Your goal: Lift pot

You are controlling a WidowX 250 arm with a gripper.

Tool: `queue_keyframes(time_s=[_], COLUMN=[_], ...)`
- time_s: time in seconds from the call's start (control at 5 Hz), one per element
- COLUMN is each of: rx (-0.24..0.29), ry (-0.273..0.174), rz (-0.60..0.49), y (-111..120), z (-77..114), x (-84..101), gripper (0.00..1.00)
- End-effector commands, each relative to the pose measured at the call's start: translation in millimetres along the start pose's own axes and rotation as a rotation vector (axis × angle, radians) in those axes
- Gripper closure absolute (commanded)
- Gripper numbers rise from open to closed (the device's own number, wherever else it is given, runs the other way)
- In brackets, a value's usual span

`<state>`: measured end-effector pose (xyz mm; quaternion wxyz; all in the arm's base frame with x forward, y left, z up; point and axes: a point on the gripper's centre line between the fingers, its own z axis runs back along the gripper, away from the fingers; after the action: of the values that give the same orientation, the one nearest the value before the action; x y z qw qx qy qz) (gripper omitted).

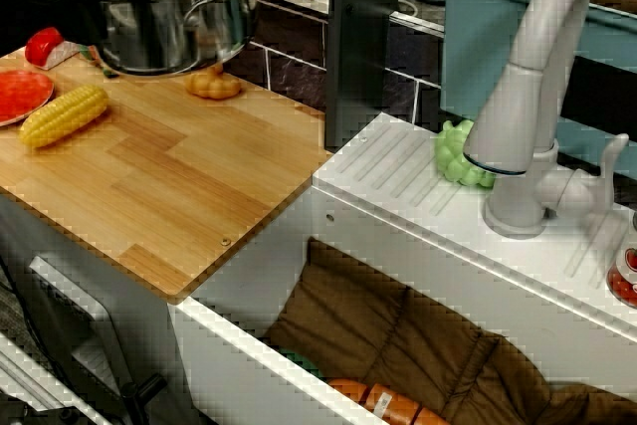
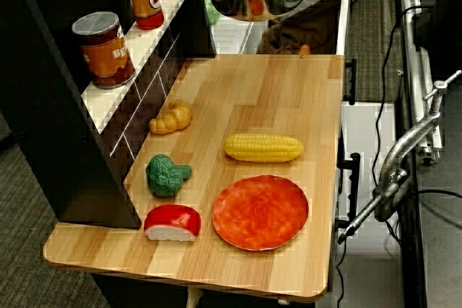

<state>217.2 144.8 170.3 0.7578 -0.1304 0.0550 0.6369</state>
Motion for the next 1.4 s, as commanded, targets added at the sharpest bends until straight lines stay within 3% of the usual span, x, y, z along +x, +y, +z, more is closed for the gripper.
queue_keyframes(time_s=[0.0,0.2,0.4,1.2], rx=[-0.061,-0.08,-0.086,-0.083], ry=[-0.053,0.014,0.043,0.042], rz=[-0.044,-0.036,-0.031,-0.028], y=[21.5,26.9,30.8,28.5], z=[53.2,77.0,85.4,79.7], x=[13.4,18.0,22.9,20.7], gripper=[1.0,1.0,1.0,1.0])
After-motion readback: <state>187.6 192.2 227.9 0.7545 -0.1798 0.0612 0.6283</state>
